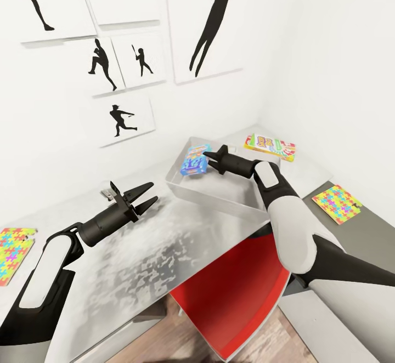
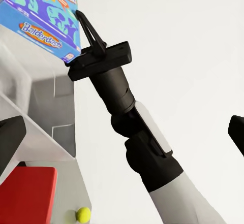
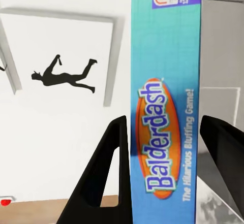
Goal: Put all the toys in the child's room - the three board games (two on the bed and one on the table), the two jigsaw puzzles on the table, and the tennis ball on the table - inside the toy box on the table in the child's room.
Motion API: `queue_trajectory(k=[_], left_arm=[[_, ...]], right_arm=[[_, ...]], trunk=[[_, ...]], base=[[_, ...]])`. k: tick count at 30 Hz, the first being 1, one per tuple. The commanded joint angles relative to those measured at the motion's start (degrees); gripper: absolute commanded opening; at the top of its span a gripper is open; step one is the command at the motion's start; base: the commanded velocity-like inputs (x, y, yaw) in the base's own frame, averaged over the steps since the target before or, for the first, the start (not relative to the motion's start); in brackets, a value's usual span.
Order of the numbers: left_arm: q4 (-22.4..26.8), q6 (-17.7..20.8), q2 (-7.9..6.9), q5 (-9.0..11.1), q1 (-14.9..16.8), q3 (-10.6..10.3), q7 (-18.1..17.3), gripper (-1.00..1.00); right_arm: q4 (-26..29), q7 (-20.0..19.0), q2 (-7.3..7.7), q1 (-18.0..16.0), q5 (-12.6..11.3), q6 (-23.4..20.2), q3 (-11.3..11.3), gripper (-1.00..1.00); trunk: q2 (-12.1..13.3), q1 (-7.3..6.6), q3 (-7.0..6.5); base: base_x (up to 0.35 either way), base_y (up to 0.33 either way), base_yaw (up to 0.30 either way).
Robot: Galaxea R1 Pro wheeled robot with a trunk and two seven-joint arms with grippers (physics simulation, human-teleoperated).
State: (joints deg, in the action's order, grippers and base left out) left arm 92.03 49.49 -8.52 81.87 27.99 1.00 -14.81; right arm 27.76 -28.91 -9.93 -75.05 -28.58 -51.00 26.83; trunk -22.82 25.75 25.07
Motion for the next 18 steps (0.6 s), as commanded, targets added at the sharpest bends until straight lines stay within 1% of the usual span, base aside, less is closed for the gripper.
queue_trajectory(k=[1,13,18], left_arm=[[0.0,0.3,0.0,-0.1,0.0,0.1,-0.2,1.0],[0.0,0.3,0.0,-0.1,0.0,0.1,-0.2,1.0],[0.0,0.3,0.0,-0.1,0.1,0.1,-0.2,1.0]], right_arm=[[0.0,-0.2,-0.07,-0.1,0.3,-0.4,0.5,-1.0],[-0.7,-0.1,-0.07,0.1,0.3,-0.1,0.5,-1.0],[-3.4,-0.1,-0.07,-0.1,0.3,1.6,0.5,-1.0]], trunk=[[-0.1,0.03,0.09],[-0.1,0.03,0.09],[-0.1,0.03,0.09]], base=[[0.0,0.0,0.0],[0.0,0.0,0.0],[0.0,0.0,0.0]])
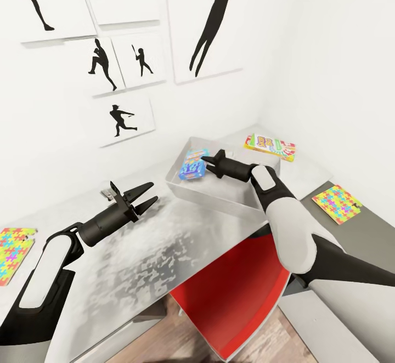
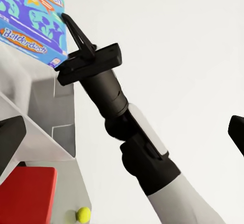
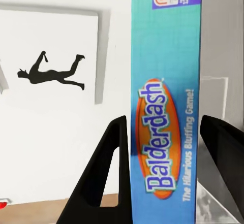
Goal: Put all the toys in the child's room - the three board games (two on the bed and one on the table), the two jigsaw puzzles on the table, and the tennis ball on the table - inside the toy box on the table in the child's room.
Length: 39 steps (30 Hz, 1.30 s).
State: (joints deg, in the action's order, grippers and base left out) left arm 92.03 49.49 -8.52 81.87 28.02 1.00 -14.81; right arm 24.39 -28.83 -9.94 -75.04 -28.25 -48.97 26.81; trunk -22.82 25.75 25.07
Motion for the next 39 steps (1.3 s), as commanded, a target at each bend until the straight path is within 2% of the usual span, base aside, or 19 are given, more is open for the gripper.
queue_trajectory(k=[1,22,23,39], left_arm=[[0.0,0.3,0.0,-0.1,0.0,0.1,-0.2,1.0],[0.0,0.3,0.0,-0.1,0.0,0.1,-0.3,1.0],[0.0,0.3,0.0,-0.1,0.0,0.1,-0.3,1.0],[0.0,0.3,0.0,-0.1,0.0,0.1,-0.2,1.0]], right_arm=[[-0.7,-0.2,-0.06,-0.1,0.0,0.1,0.5,-1.0],[-3.7,-0.1,-0.06,-0.3,0.0,2.2,0.5,-1.0],[-3.7,-0.1,-0.06,-0.3,0.0,2.2,0.5,1.0],[-3.2,0.2,-0.06,-0.8,0.1,2.3,0.6,1.0]], trunk=[[-0.1,0.03,0.09],[-0.1,0.03,0.09],[-0.1,0.03,0.09],[-0.1,0.03,0.09]], base=[[0.0,0.0,0.0],[0.0,0.0,0.0],[0.0,0.0,0.0],[0.0,0.0,0.0]])
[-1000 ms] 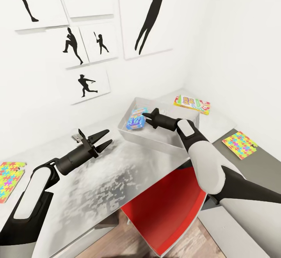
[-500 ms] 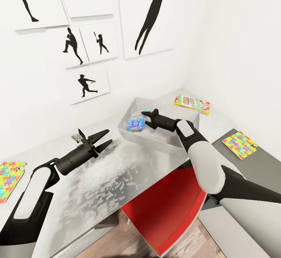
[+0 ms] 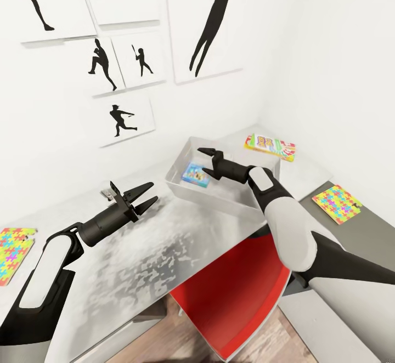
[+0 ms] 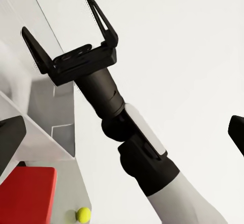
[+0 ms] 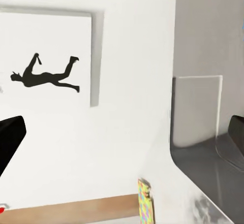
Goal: Put all the toys in the child's room - the three board games (two on the bed and one on the table), the two jigsaw puzzles on the table, and the tennis ball on the table - inside the toy box on the table in the child's room.
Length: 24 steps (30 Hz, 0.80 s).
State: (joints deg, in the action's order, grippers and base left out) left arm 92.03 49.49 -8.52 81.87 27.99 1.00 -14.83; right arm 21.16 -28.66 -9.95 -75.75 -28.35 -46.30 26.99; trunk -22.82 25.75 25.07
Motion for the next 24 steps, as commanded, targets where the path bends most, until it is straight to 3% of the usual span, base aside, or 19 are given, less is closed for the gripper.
queue_trajectory(k=[1,16,24], left_arm=[[0.0,0.3,0.0,-0.1,0.0,0.1,-0.2,1.0],[0.0,0.3,0.0,-0.1,0.0,0.1,-0.2,1.0],[0.0,0.3,0.0,-0.1,0.0,0.1,-0.2,1.0]], right_arm=[[0.1,0.0,-0.05,-0.2,0.2,-0.4,0.4,1.0],[6.8,0.5,-0.05,-1.1,0.2,-1.5,0.4,1.0],[11.0,0.6,0.76,-1.1,0.4,-5.1,0.4,1.0]], trunk=[[-0.1,0.03,0.09],[-0.1,0.03,0.09],[-0.1,0.03,0.09]], base=[[0.0,0.0,0.0],[0.0,0.0,0.0],[0.0,0.0,0.0]])
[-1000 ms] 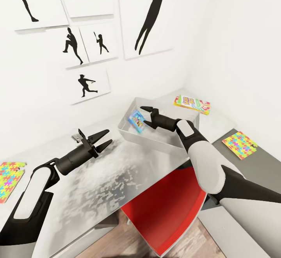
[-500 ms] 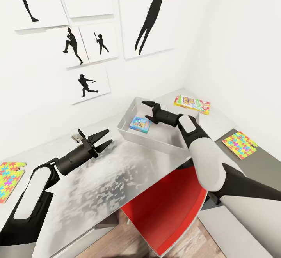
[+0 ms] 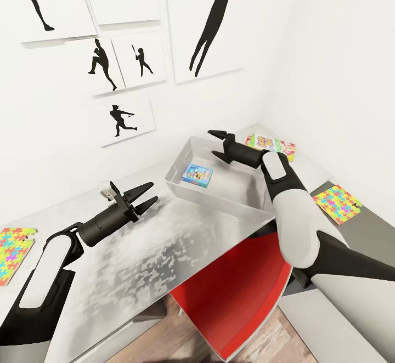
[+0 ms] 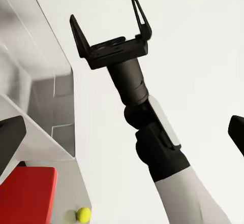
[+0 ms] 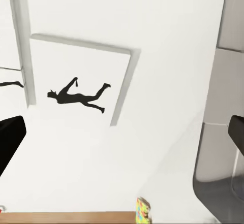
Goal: Put all the toys in the child's room - the three board games (two on the bed and one on the table), the two jigsaw puzzles on the table, and the tennis ball on the table - inside the toy box on the table in the child's room.
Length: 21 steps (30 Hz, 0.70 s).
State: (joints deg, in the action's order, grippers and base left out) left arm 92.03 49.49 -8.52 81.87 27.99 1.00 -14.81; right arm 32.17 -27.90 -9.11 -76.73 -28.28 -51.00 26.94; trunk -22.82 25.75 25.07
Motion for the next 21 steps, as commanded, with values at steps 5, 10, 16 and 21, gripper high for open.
queue_trajectory(k=[5,10,16,21], left_arm=[[0.0,0.3,0.0,-0.1,0.0,0.1,-0.2,1.0],[0.0,0.3,0.0,-0.1,0.0,0.1,-0.2,1.0],[0.0,0.3,0.0,-0.1,0.0,0.1,-0.2,1.0],[0.0,0.3,0.0,-0.1,0.0,0.7,-0.3,1.0]], right_arm=[[2.5,-0.2,0.11,0.1,0.4,-3.2,0.4,1.0],[6.9,-0.2,0.22,0.7,0.5,-7.3,0.1,1.0],[11.3,-0.3,0.3,2.5,0.6,-9.0,-0.3,1.0],[18.2,-0.4,0.68,6.8,0.6,-9.0,-2.9,1.0]], trunk=[[-0.1,0.03,0.09],[-0.1,0.03,0.09],[-0.1,0.03,0.09],[-0.1,0.03,0.09]], base=[[0.0,0.0,0.0],[0.0,0.0,0.0],[0.0,0.0,0.0],[0.0,0.0,0.0]])
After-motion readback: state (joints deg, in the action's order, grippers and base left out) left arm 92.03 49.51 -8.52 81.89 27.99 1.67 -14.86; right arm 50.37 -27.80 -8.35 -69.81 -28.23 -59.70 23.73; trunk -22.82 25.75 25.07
